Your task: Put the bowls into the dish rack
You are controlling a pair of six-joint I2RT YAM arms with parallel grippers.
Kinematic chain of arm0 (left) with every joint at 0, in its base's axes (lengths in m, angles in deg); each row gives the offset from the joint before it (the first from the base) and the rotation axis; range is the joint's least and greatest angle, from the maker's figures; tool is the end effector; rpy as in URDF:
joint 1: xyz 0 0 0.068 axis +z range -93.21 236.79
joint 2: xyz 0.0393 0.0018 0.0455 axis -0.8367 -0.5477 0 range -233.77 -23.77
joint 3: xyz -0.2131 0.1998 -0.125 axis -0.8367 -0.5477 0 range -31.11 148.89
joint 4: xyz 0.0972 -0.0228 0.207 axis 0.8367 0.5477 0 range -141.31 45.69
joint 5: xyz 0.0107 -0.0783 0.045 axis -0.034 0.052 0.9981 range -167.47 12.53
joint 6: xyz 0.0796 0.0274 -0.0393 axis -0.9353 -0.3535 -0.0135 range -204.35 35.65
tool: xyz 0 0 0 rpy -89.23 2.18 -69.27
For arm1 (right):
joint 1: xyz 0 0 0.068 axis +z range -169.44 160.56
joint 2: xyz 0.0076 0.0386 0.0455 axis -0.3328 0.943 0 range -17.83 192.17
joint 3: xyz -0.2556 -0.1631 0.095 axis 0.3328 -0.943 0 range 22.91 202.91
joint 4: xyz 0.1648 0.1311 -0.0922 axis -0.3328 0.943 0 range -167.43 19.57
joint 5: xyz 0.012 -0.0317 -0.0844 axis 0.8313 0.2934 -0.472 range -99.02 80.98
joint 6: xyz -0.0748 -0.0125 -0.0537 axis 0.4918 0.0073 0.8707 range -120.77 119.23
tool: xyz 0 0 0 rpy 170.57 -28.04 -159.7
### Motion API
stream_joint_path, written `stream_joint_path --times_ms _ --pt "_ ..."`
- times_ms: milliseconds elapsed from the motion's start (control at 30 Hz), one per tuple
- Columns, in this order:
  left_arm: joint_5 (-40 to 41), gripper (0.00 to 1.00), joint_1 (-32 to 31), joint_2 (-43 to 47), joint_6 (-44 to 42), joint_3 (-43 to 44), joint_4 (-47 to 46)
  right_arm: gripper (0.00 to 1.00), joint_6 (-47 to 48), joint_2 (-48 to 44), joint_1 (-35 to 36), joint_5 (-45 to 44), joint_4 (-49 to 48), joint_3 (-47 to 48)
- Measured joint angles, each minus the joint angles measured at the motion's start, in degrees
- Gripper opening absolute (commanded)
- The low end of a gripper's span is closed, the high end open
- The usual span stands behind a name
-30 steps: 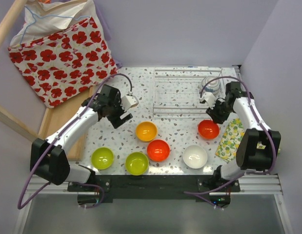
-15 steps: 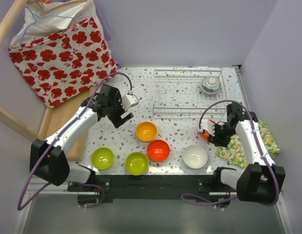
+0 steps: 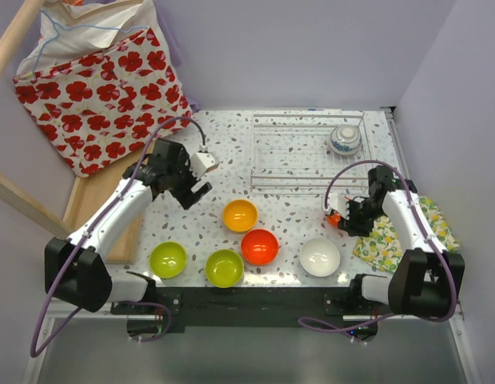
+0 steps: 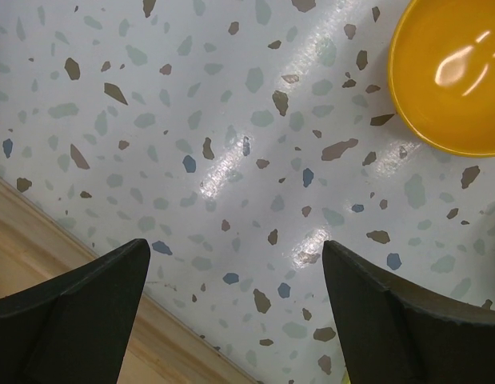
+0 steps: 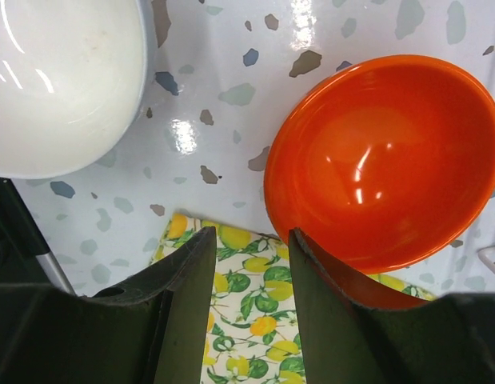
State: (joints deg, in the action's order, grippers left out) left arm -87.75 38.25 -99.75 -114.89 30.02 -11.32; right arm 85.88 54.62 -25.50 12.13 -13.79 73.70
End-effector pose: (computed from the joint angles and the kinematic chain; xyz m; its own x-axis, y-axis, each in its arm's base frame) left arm 0.2361 -0.0951 0.2905 -0.4591 0.6814 -0.5700 0.7473 0.6432 0.1671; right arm 0.1595 0.0134 0.2357 -0.1268 -0.9228 -0.3638 -0.9853 0.1594 -0.0608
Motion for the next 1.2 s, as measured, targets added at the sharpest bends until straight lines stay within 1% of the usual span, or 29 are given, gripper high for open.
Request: stream_joint_path --times_ms 233,433,500,567,600,633,700,733,867,1000,1100,1200 --pt "-0.5 0.95 1.4 0.0 0.1 0.0 0.0 0.41 -0.1 1.5 0.3 -0.2 -5.3 -1.7" --pt "-0.9 0.95 2.1 0.0 0.1 0.0 0.0 0.33 -0.5 2.3 0.5 -0.2 -8.0 -2.6" --pt "-1.0 0.95 2.2 0.0 0.1 0.0 0.0 0.32 -0.7 2.3 0.6 -0.2 -8.5 -2.9" --pt "-1.1 0.95 2.3 0.0 0.1 0.0 0.0 0.27 -0.8 2.3 0.7 -0.2 -8.9 -3.4" --pt "-1.2 0.95 2.4 0.0 0.2 0.0 0.0 0.22 -0.9 2.4 0.9 -0.2 -9.1 -3.6" --pt "-1.3 0.95 2.4 0.0 0.2 0.0 0.0 0.14 -1.1 2.4 0.9 -0.2 -9.1 -3.7" --pt "-1.6 0.95 2.4 0.0 0.2 0.0 0.0 0.06 -1.5 2.6 0.9 -0.3 -9.2 -4.1" --pt "-1.6 0.95 2.4 0.0 0.2 0.0 0.0 0.0 -1.6 2.5 1.0 0.0 -9.1 -4.2" --pt "-2.5 0.95 2.4 0.0 0.8 0.1 0.0 0.0 -1.9 1.2 1.2 0.0 -8.9 -4.0" --pt "-4.4 0.95 2.2 -0.8 1.3 1.4 0.0 0.0 -2.1 -1.3 1.2 0.3 -2.6 -1.5" --pt "-5.4 0.94 0.9 -2.0 1.6 4.1 -0.1 0.0 -3.0 -3.3 1.2 1.4 4.2 4.5" --pt "-6.6 0.94 -2.1 -3.9 2.5 8.4 -0.5 0.0 -6.4 -4.0 1.2 3.6 9.5 13.9"
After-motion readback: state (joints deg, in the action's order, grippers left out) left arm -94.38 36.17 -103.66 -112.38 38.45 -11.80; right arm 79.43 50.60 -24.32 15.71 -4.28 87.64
